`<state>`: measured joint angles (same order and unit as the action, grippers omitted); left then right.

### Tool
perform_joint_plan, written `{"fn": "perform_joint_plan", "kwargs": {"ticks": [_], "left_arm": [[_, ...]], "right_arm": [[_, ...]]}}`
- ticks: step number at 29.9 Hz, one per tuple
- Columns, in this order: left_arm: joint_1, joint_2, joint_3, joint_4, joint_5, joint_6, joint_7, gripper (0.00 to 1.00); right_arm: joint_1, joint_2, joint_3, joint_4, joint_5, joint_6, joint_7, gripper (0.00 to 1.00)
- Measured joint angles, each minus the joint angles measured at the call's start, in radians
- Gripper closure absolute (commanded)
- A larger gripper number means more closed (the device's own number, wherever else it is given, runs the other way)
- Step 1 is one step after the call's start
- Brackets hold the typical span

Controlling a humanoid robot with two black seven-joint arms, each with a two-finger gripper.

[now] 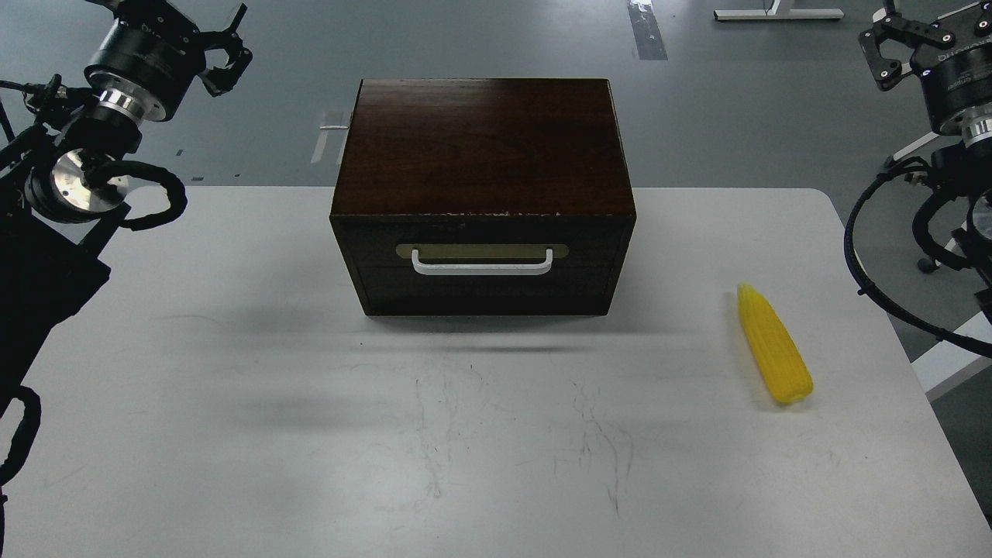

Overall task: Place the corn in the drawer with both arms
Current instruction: 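Reach the left gripper toward the white drawer handle of the wooden box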

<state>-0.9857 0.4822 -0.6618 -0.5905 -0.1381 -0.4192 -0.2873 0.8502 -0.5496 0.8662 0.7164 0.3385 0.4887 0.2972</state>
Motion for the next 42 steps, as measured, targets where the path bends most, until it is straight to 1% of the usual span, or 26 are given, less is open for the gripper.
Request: {"fn": "perform_joint_plan", "kwargs": {"ticks": [13, 17, 22, 24, 27, 28, 31, 34, 35, 36, 37, 39, 42], "left_arm": [[0.001, 0.006, 0.008, -0.022, 0.004, -0.005, -0.003, 0.03], [0.026, 0.083, 0.036, -0.089, 0.007, -0.035, 0.005, 0.03], [0.03, 0.198, 0.125, -0.206, 0.042, -0.052, 0.005, 0.03], [0.031, 0.264, 0.15, -0.295, 0.126, -0.057, 0.001, 0.06], [0.029, 0.359, 0.159, -0.465, 0.356, -0.057, -0.006, 0.07], [0.025, 0.381, 0.159, -0.521, 0.45, -0.053, -0.006, 0.07], [0.014, 0.411, 0.153, -0.64, 0.682, -0.047, -0.007, 0.08], [-0.019, 0.419, 0.152, -0.765, 0.944, -0.047, -0.006, 0.08], [-0.03, 0.42, 0.152, -0.802, 1.021, -0.05, -0.006, 0.1], [-0.047, 0.417, 0.152, -0.843, 1.106, -0.053, -0.006, 0.15], [-0.065, 0.411, 0.153, -0.872, 1.181, -0.055, -0.006, 0.18], [-0.103, 0.387, 0.159, -0.903, 1.3, -0.058, -0.007, 0.23], [-0.15, 0.325, 0.165, -0.914, 1.42, -0.063, -0.009, 0.23]], "right_arm": [[0.008, -0.003, 0.007, 0.0, 0.001, 0.0, 0.003, 0.0], [0.009, -0.011, 0.013, 0.001, 0.001, -0.001, 0.004, 0.0], [0.007, -0.014, 0.014, 0.0, 0.001, -0.005, 0.005, 0.0], [0.006, -0.016, 0.015, -0.001, 0.001, -0.005, 0.01, 0.0], [0.006, -0.019, 0.016, -0.002, 0.001, -0.005, 0.018, 0.0], [0.006, -0.021, 0.016, -0.002, 0.001, -0.005, 0.019, 0.0], [0.005, -0.024, 0.016, -0.003, 0.001, -0.005, 0.02, 0.0], [0.003, -0.026, 0.016, -0.003, 0.001, -0.005, 0.021, 0.0], [0.003, -0.027, 0.016, -0.003, 0.001, -0.006, 0.021, 0.0], [0.003, -0.027, 0.016, -0.003, 0.0, -0.005, 0.021, 0.0], [0.003, -0.028, 0.016, -0.003, 0.001, -0.005, 0.021, 0.0], [0.003, -0.031, 0.016, -0.003, 0.001, -0.005, 0.021, 0.0], [0.002, -0.036, 0.016, -0.002, 0.001, -0.005, 0.021, 0.0]]}}
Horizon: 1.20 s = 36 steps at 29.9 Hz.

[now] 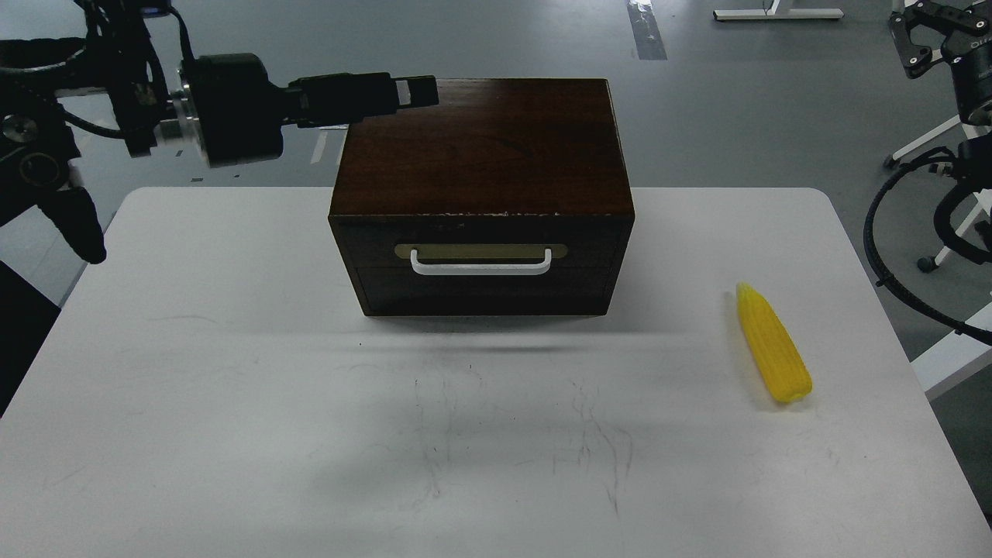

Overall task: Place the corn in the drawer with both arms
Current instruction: 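Reach the left gripper toward the white drawer handle of the wooden box, then hook the left gripper onto the white drawer handle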

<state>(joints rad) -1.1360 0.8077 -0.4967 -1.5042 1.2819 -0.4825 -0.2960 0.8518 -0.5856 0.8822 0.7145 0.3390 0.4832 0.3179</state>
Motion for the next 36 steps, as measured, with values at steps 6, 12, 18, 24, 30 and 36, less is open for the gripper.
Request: {"fn": "perform_joint_plan", "kwargs": {"ticks": [6, 12, 18, 24, 30, 36], "left_arm": [[-0.133, -0.134, 0.15, -0.001, 0.289, -0.006, -0.017, 0.23], [-0.251, -0.251, 0.38, 0.009, 0.589, 0.009, -0.065, 0.23], [-0.264, -0.361, 0.471, 0.035, 0.864, 0.016, -0.077, 0.22], [-0.284, -0.403, 0.566, 0.063, 0.899, 0.016, -0.071, 0.22], [-0.274, -0.407, 0.579, 0.089, 0.9, 0.016, -0.057, 0.22], [-0.265, -0.404, 0.587, 0.121, 0.9, 0.016, -0.055, 0.22]], "right_arm": [[-0.005, -0.028, 0.0, 0.0, 0.0, 0.0, 0.0, 0.0], [-0.012, -0.058, 0.003, -0.002, 0.001, 0.0, 0.0, 0.0], [-0.017, -0.069, 0.004, -0.003, 0.003, 0.0, 0.0, 0.0], [-0.017, -0.069, 0.004, -0.003, 0.003, 0.0, 0.001, 0.0], [-0.017, -0.067, 0.005, -0.003, 0.003, 0.0, 0.001, 0.0], [-0.017, -0.067, 0.006, -0.003, 0.003, 0.0, 0.001, 0.0]]}}
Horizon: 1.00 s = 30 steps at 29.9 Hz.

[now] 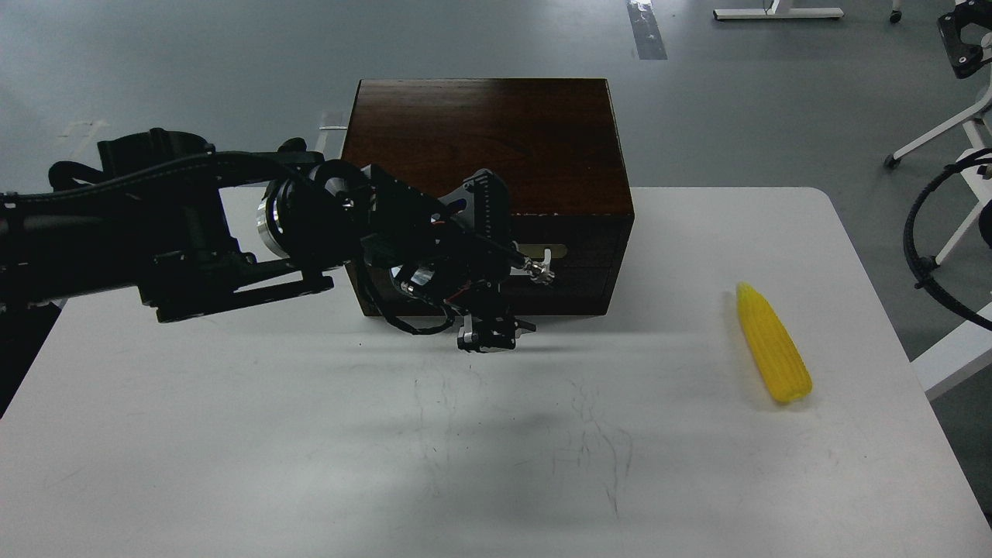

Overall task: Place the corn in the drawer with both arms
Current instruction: 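Hook the left gripper onto the white drawer handle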

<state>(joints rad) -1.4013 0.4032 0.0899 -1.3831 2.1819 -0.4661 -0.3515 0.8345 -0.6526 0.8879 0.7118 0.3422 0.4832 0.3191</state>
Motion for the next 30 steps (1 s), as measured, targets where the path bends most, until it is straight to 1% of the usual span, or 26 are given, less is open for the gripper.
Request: {"fn": "perform_joint_plan", "kwargs": {"ticks": [10, 20, 30], "left_arm": [[0.029, 0.009, 0.02, 0.039, 0.0, 0.001, -0.002, 0.21], [0.028, 0.048, 0.014, 0.043, 0.0, -0.002, -0.004, 0.2], [0.029, 0.06, 0.017, 0.036, 0.0, 0.0, -0.006, 0.19]], "right_arm": [[0.0, -0.002, 0.003, -0.003, 0.0, 0.0, 0.0, 0.0], [0.0, -0.003, 0.003, -0.02, 0.0, 0.0, 0.0, 0.0], [-0.001, -0.003, 0.003, -0.026, 0.0, 0.0, 0.0, 0.0]]}}
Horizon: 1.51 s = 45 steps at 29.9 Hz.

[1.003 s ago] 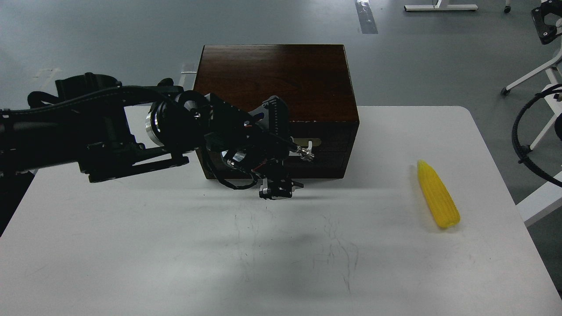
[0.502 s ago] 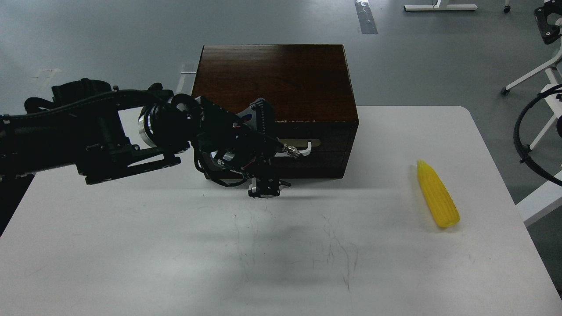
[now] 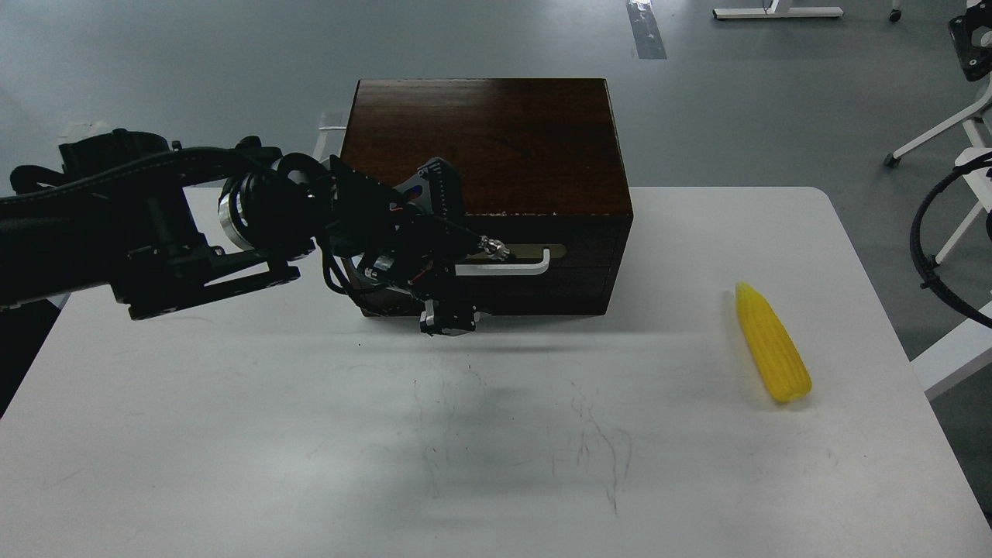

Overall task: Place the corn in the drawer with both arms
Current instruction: 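Hook the left gripper onto the white drawer handle, then pull the drawer toward the robot with the left gripper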

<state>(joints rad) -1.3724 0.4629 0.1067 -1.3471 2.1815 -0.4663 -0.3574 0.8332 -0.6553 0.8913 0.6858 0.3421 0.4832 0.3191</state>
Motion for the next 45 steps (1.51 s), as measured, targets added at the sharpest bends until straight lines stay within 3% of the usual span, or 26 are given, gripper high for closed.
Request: {"fn": "perform_joint_plan", "kwargs": {"ticks": [29, 41, 45], "left_arm": [[0.027, 0.007, 0.002, -0.028, 0.0, -0.004, -0.01, 0.13], [0.026, 0.01, 0.02, -0.046, 0.0, -0.008, -0.035, 0.12], [0.024, 0.024, 0.021, -0.072, 0.0, -0.012, -0.061, 0.12]], "right_arm": [[0.001, 0.002, 0.001, -0.035, 0.0, 0.004, 0.0, 0.0], [0.002, -0.001, 0.002, -0.042, 0.0, 0.005, -0.001, 0.0], [0.001, -0.001, 0.002, -0.045, 0.0, 0.005, -0.001, 0.0]]}}
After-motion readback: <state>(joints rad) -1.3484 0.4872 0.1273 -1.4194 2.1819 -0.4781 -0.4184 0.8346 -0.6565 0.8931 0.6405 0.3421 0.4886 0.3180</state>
